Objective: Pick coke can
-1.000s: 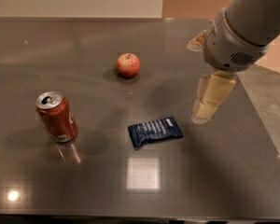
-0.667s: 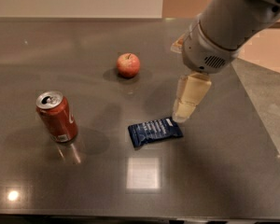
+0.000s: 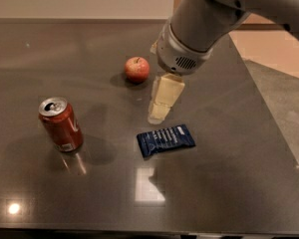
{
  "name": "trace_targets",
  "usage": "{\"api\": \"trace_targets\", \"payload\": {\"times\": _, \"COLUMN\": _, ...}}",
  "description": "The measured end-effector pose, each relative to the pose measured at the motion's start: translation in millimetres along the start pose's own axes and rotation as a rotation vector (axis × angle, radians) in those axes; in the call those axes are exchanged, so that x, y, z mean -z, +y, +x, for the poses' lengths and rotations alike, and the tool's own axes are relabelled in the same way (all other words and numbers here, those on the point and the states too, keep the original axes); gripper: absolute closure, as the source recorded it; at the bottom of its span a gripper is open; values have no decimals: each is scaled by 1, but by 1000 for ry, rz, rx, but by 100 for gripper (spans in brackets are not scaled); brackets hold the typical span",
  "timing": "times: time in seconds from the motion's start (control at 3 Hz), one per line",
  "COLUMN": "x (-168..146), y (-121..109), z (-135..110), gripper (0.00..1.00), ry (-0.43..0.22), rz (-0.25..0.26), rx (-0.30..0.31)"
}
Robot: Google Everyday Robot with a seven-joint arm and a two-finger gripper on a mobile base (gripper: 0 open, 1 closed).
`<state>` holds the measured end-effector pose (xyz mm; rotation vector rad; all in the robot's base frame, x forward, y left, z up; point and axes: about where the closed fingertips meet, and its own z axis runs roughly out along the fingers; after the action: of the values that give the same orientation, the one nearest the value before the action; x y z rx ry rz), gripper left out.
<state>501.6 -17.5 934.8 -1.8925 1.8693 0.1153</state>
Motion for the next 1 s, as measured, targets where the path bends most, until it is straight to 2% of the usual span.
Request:
{"api": "trace_targets", "payload": {"times": 0.67, "x": -34, "y": 18, "z": -62, "gripper": 0, "ry": -55, "rz": -73, "rx": 102}}
{"api": "trace_targets", "payload": {"times": 1.0, "x": -50, "y": 43, "z": -103, "gripper": 0, "ry": -111, "rz": -144, "rx": 196}}
